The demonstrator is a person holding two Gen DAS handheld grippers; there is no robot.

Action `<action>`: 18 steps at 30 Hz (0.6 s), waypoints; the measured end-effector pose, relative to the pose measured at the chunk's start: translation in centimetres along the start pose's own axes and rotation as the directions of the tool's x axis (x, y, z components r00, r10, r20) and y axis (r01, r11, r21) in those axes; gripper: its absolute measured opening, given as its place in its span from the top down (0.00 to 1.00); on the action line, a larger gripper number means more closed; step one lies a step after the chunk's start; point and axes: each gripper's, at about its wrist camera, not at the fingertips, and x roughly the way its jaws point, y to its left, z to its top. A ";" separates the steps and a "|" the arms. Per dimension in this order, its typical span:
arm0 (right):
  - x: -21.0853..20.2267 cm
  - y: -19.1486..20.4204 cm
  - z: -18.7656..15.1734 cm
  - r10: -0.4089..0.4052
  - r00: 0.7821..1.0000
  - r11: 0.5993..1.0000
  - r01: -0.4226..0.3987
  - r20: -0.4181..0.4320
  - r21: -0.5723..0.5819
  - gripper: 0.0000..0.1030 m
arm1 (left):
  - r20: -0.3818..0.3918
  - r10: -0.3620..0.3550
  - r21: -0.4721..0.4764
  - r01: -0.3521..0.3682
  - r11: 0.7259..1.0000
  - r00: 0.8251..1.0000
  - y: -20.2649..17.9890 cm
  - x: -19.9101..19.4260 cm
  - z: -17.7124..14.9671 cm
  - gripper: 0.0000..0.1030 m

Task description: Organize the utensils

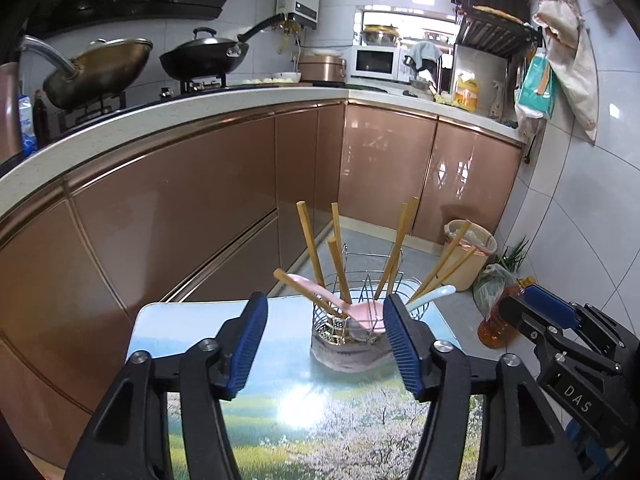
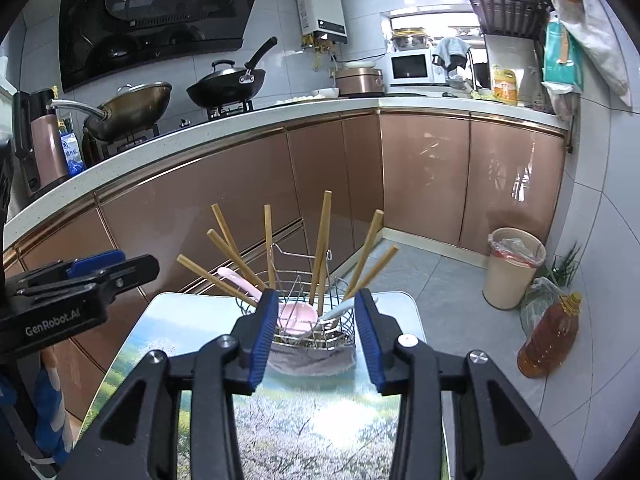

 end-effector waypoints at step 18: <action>-7.9 4.2 -5.6 -0.062 0.996 0.996 0.066 0.066 -0.062 0.34 | 0.192 0.144 -0.011 -0.145 0.989 0.971 2.0 -9.5 -6.4 0.13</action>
